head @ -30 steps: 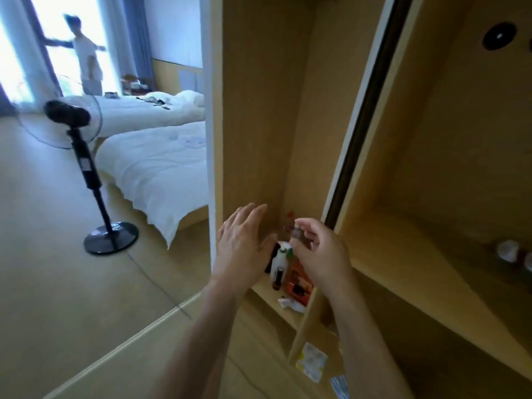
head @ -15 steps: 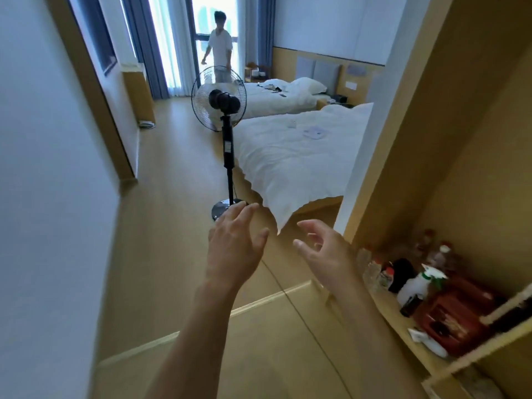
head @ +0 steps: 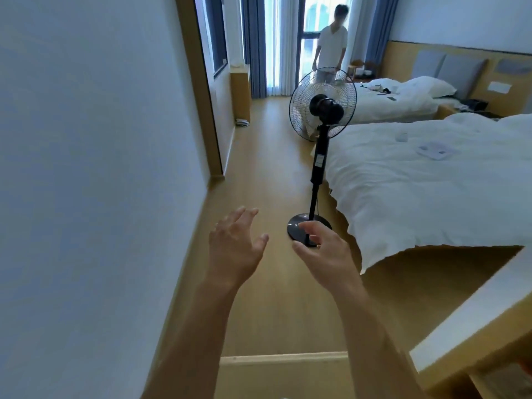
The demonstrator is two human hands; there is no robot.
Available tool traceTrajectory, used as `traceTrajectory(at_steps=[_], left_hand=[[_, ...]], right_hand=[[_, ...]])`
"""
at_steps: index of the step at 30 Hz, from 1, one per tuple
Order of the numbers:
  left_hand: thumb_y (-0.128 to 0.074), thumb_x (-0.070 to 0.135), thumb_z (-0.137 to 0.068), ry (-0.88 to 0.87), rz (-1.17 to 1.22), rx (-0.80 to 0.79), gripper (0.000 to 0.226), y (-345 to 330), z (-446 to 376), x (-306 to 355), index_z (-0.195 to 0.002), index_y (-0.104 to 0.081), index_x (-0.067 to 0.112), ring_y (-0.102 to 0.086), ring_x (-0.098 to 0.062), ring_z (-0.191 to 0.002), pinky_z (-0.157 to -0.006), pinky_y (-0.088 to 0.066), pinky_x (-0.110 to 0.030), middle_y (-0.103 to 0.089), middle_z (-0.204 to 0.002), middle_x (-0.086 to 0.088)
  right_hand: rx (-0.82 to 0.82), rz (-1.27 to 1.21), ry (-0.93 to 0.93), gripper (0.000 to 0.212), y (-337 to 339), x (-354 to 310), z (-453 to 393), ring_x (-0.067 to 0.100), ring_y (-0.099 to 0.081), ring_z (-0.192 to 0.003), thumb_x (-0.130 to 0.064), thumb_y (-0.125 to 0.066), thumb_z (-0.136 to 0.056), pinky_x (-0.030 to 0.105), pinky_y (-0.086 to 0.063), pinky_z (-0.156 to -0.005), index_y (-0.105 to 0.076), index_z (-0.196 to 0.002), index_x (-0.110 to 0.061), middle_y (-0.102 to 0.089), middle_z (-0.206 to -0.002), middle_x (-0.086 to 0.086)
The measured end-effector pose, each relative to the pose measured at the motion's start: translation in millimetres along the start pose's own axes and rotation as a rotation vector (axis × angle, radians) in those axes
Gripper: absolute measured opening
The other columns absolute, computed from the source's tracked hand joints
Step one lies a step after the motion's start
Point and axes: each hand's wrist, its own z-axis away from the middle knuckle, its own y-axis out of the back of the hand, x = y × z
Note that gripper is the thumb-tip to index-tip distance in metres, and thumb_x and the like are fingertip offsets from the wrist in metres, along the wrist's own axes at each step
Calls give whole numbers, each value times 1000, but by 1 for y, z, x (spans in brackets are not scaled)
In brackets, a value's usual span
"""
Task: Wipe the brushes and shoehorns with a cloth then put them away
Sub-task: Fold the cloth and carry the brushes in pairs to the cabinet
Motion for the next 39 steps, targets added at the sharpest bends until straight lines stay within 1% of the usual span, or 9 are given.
traceTrajectory(at_steps=[6, 11, 20, 23, 26, 29, 32, 36, 39], left_hand=[[-62, 37, -91, 43, 0, 60, 55, -16, -132, -4, -143, -45, 26, -39, -20, -138, -113, -34, -41, -43, -151, 1], [-61, 39, -92, 82, 8, 56, 56, -43, -217, -23, -144, -44, 27, -37, -18, -140, -114, -33, -41, -42, -151, 2], [-61, 38, -93, 44, 30, 8, 55, -93, -399, -91, -143, -45, 26, -39, -18, -138, -114, -32, -43, -43, -150, 2], [-61, 37, -93, 1, 50, -15, 55, -96, -472, -116, -143, -45, 25, -39, -18, -138, -114, -34, -43, -44, -150, 1], [-60, 38, -93, -41, 40, -38, 55, -91, -549, -139, -144, -44, 25, -38, -18, -139, -114, -33, -43, -43, -150, 1], [-59, 38, -94, -74, 33, -45, 55, -91, -616, -158, -145, -43, 25, -38, -18, -139, -115, -33, -43, -44, -150, 2], [-59, 38, -93, -82, 33, -64, 55, -99, -672, -177, -144, -44, 25, -38, -18, -139, -114, -32, -43, -43, -150, 2], [-62, 38, -92, -82, 37, -79, 55, -118, -738, -201, -143, -45, 25, -40, -19, -137, -114, -34, -43, -44, -149, 2], [-62, 38, -91, -68, 24, -80, 56, -134, -790, -218, -143, -44, 26, -39, -19, -138, -114, -32, -43, -44, -150, 2]], right_hand=[[-76, 11, 4, 42, -9, 1, -145, 16, -58, -118, -37, -66, -92, 42, -50, -100, -58, -131, -25, -63, -126, 1], [-119, 25, 3, 45, -31, 6, -235, 19, -57, -120, -39, -66, -92, 44, -49, -103, -55, -134, -28, -62, -129, 3], [-147, 143, -2, 53, -93, 22, -413, 15, -46, -133, -43, -65, -92, 35, -40, -105, -46, -141, -35, -50, -145, -4], [-114, 179, -35, 53, -116, 12, -480, 17, -47, -132, -42, -65, -92, 35, -39, -104, -47, -141, -34, -51, -144, -2], [-87, 205, -56, 50, -139, -5, -548, 17, -50, -129, -40, -65, -92, 29, -37, -100, -50, -139, -32, -55, -140, -1], [-56, 205, -72, 50, -158, -18, -607, 16, -51, -128, -41, -65, -91, 32, -39, -102, -51, -139, -33, -56, -139, -2], [-38, 196, -89, 50, -178, -21, -658, 16, -52, -127, -40, -67, -90, 32, -40, -103, -52, -138, -32, -57, -137, -2], [-55, 177, -99, 49, -208, -16, -728, 12, -51, -126, -40, -66, -91, 23, -35, -94, -53, -137, -33, -56, -138, -5], [-61, 155, -81, 48, -231, -11, -786, 13, -52, -126, -41, -66, -91, 25, -38, -95, -53, -137, -34, -56, -138, -5]])
